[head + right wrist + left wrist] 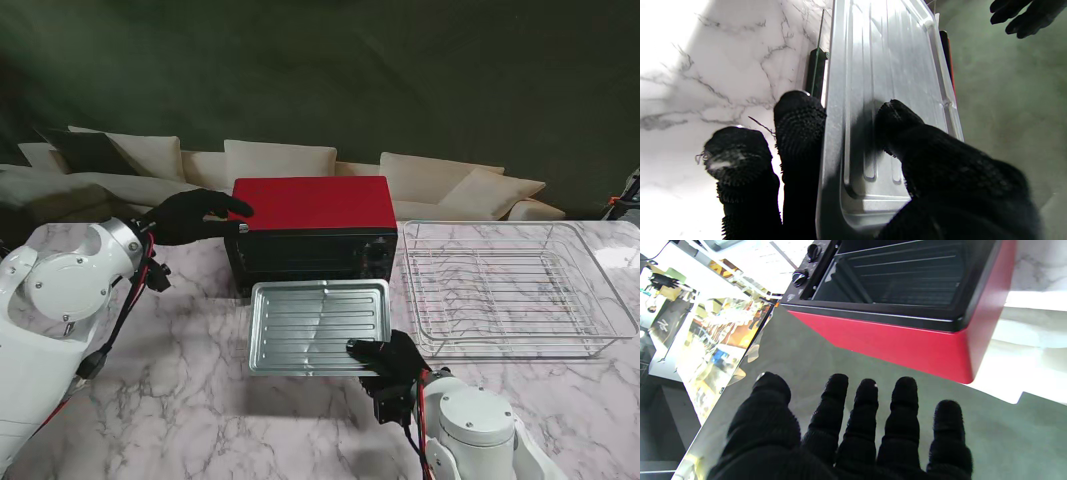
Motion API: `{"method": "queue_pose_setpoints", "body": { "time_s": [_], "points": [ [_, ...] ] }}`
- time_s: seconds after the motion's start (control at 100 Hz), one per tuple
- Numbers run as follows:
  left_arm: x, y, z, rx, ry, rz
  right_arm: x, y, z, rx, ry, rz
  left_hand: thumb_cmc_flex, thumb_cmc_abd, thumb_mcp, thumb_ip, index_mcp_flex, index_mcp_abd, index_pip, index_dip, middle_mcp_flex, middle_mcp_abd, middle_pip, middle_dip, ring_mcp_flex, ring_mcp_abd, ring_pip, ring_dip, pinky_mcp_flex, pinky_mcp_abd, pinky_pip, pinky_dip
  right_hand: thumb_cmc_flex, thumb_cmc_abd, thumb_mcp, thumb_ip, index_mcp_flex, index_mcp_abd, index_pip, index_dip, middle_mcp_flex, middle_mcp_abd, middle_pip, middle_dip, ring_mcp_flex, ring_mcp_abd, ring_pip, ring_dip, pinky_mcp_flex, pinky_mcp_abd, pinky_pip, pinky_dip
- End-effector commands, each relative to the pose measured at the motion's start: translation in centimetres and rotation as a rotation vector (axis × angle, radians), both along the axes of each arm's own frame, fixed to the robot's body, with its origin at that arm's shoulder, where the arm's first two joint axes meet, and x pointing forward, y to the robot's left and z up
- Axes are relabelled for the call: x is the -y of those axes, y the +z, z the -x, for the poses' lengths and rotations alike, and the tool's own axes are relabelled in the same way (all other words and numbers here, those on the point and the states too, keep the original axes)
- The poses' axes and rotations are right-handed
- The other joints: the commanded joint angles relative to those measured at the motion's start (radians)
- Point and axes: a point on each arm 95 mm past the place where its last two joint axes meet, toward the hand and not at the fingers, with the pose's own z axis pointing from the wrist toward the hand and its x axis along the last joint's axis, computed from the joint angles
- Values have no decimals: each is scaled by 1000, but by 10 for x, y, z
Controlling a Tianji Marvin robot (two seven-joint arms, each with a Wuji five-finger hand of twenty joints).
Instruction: Slide the trays into the oven
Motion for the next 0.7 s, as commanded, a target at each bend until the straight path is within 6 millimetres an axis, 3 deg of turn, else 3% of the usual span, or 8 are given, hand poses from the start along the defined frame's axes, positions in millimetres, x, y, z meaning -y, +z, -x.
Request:
{"method": "queue_pose_setpoints", "body": {
  "time_s": [0.0, 0.11, 0.69],
  "points": [
    [-4, -6, -2, -20, 10, -3, -9, -2, -1, -17, 10, -12, 17, 44, -25, -10, 10, -22, 4, 10, -65, -18, -58, -46, -32, -19, -38, -22, -24, -28, 18, 15, 72, 95, 101, 38, 110, -186, 101, 75, 45, -14, 75, 17, 53, -43, 12, 9, 12, 27, 20, 15],
    [-5, -8, -4, -20, 27, 7, -17, -8, -7, -48, 10, -18, 19, 39, -23, -10, 7, -21, 2, 10, -93, -19, -104, -112, -50, -14, -67, -57, -30, -29, 5, 7, 73, 95, 103, 39, 112, -184, 104, 75, 43, -10, 79, 19, 52, -40, 10, 8, 8, 27, 19, 17],
    [-7, -9, -5, -24, 22, -14, -48, -33, -58, -168, 12, -55, 19, 34, -24, -9, 19, -23, 8, 13, -53, -20, -93, -122, -44, -12, -64, -69, -33, -22, -6, 6, 74, 90, 115, 36, 119, -164, 97, 72, 41, 9, 100, 48, 53, -28, 66, 27, -9, 52, 64, 60]
  ]
}}
